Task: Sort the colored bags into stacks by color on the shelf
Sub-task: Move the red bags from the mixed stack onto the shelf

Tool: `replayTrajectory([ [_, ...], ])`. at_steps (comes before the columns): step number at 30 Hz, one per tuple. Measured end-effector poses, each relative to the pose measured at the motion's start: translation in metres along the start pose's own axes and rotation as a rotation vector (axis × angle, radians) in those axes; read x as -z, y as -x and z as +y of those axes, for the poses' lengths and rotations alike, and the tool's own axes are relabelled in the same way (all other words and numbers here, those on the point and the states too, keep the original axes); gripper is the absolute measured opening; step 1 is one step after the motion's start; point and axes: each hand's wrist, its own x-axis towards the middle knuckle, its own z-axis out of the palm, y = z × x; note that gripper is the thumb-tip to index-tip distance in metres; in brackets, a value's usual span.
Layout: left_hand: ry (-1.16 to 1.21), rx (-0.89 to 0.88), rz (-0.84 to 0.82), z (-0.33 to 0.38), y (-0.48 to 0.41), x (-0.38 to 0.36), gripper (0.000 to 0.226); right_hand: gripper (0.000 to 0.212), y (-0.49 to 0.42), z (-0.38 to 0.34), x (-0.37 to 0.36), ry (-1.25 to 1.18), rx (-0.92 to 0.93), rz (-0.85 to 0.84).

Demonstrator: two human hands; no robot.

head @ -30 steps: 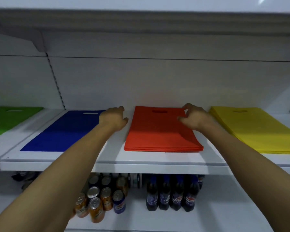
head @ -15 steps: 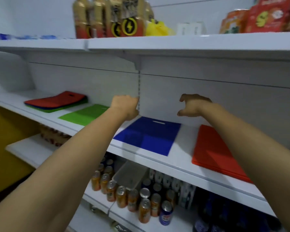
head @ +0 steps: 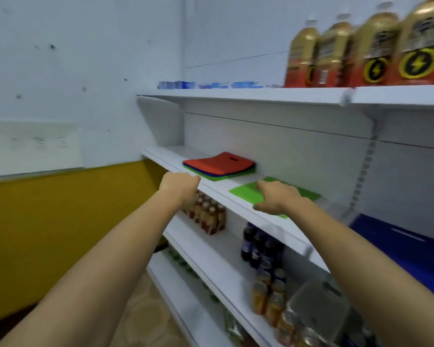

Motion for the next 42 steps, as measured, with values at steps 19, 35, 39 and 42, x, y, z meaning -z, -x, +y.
replayTrajectory([
  [19, -0.124, 0.234, -0.198, -0.233, 0.044, -0.132, 0.034, 0.059, -0.146, -0.258, -0.063, 0.097, 0.438, -0.077],
  [35, -0.14, 0.198, -0.18, -0.311, -0.112, -0.203, 0.034, 0.06, -0.342, -0.29, -0.081, -0.062, 0.443, 0.086],
  [39, -0.081, 0.149, -0.143, -0.3, -0.167, -0.221, 0.033, 0.054, -0.372, -0.25, -0.088, -0.263, 0.279, 0.242],
  [42, 0.001, 0.114, -0.113, -0.279, -0.211, -0.233, 0.032, 0.048, -0.378, -0.209, -0.103, -0.262, 0.153, 0.325],
])
